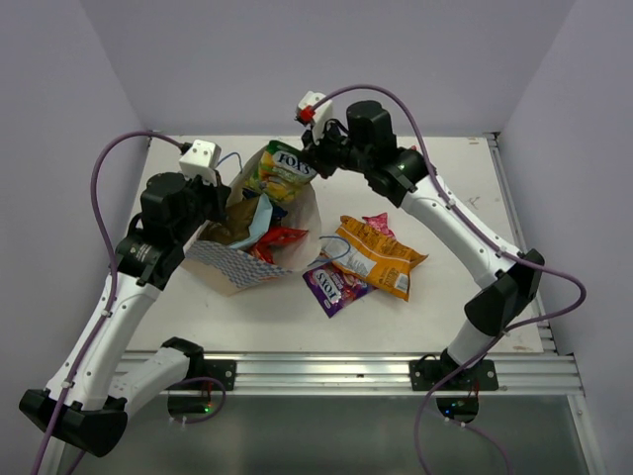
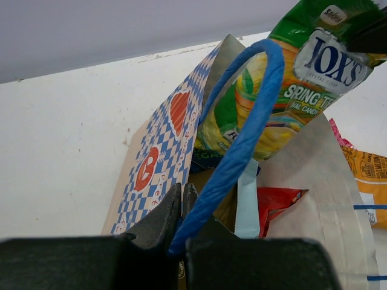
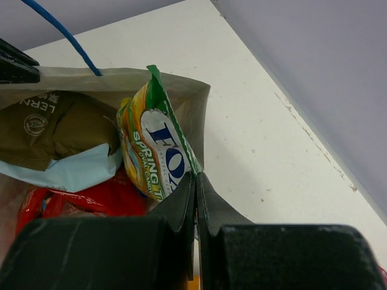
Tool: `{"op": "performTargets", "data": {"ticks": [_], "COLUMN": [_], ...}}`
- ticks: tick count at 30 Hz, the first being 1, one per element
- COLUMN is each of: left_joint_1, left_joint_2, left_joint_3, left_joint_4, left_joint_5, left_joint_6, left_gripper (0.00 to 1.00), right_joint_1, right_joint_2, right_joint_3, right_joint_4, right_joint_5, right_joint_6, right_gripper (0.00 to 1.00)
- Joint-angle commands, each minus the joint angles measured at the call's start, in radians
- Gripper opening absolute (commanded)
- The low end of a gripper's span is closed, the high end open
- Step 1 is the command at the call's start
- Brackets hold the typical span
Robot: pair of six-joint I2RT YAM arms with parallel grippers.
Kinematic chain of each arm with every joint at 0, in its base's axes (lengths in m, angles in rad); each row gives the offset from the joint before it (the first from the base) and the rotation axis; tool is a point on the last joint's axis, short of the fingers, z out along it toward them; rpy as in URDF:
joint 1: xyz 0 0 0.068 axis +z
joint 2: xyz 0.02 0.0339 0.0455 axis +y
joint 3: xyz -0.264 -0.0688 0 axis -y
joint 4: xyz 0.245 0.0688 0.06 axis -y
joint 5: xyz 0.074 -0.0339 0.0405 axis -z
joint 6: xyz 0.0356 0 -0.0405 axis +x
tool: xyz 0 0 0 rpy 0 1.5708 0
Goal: Place the snacks into the paper bag
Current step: Place the snack in the paper bag.
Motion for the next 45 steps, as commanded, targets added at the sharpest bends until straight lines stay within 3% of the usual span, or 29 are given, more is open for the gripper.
{"op": "performTargets", "data": {"ticks": [1, 7, 17, 31, 38, 45], "left_joint_1": [0.001, 0.001, 0.001, 0.001, 0.001, 0.001], "left_joint_2": [-0.011, -0.014, -0.017, -0.014, -0.012, -0.017], "left_joint_3": [0.003, 0.003, 0.0, 0.005, 0.016, 0.019], "left_joint_4": [0.019, 0.016, 0.016, 0.015, 0.007, -0.001], "left_joint_5": [0.011, 0.011, 0.011, 0.012, 0.018, 0.02], "left_joint_6": [-0.008, -0.008, -0.009, -0.009, -0.012, -0.014], "left_gripper": [0.0, 0.0, 0.0, 0.0, 0.0, 0.0], "right_joint_1": [0.051, 0.134, 0.212, 0.267, 0.343, 0.415], "right_joint_2": [-0.002, -0.004, -0.022, -0.105, -0.042, 0.024], "right_joint_3": [-0.006, -0.119, -0.401, -0.56, -0.586, -0.613], "right_joint_4": [0.124, 0.262, 0.653, 1.073, 1.072, 1.042], "right_joint_5": [0.097, 0.189, 0.285, 0.678, 0.69, 0.686], "right_joint_6": [0.022, -0.026, -0.196, -0.342, -0.432, -0.411], "right_gripper": [0.0, 0.0, 0.0, 0.0, 0.0, 0.0]}}
